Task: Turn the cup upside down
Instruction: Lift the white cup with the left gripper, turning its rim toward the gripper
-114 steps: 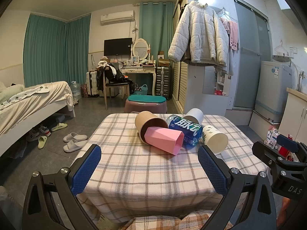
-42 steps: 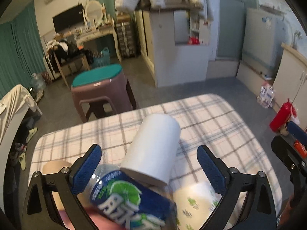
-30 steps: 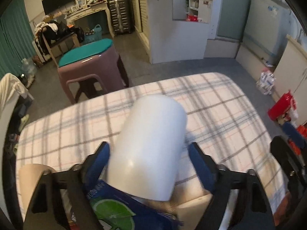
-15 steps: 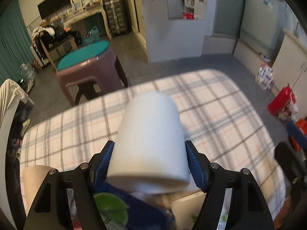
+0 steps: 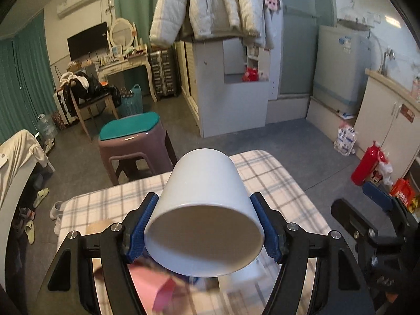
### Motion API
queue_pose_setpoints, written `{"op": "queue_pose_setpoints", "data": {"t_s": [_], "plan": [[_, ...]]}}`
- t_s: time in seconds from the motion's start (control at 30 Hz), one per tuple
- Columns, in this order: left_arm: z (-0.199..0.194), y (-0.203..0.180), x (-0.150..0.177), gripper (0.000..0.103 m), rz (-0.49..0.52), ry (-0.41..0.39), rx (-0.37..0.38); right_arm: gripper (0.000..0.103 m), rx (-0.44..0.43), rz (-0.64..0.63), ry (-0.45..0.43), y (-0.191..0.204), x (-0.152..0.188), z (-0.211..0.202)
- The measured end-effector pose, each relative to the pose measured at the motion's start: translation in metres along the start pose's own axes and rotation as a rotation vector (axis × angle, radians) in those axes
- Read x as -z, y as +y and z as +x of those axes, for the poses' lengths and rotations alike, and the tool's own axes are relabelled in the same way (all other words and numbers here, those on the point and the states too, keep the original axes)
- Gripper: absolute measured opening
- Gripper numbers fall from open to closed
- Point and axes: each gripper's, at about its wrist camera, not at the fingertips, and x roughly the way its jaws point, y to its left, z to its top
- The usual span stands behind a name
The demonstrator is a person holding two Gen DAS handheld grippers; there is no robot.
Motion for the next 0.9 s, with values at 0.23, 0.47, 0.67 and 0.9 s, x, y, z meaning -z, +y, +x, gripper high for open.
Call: {"op": "queue_pose_setpoints", "data": {"t_s": [0.23,0.47,0.67,0.9], "plan": [[-0.04,0.006,0.049,0.073,-0.036,-0.015,-0.021,0.103,-0.007,-0.039,0.01,0.014,0.022,-0.042],[-0.04,0.009,0.114,0.073,-0.127,-0.003,-0.046,0.103,0.002,-0.108,0.034,0.03,0.05,-0.065],[-0.033,0.001,0.149,0.073,-0.15,-0.055,-0.071,0.103,0.016,-0.136,0.067,0.034,0.068,-0.069],[-0.013,-0.001,0.179,0.073,-0.155,-0.02,-0.046,0.103,0.034,-0.143,0.088,0.037,0.077,-0.066]]}}
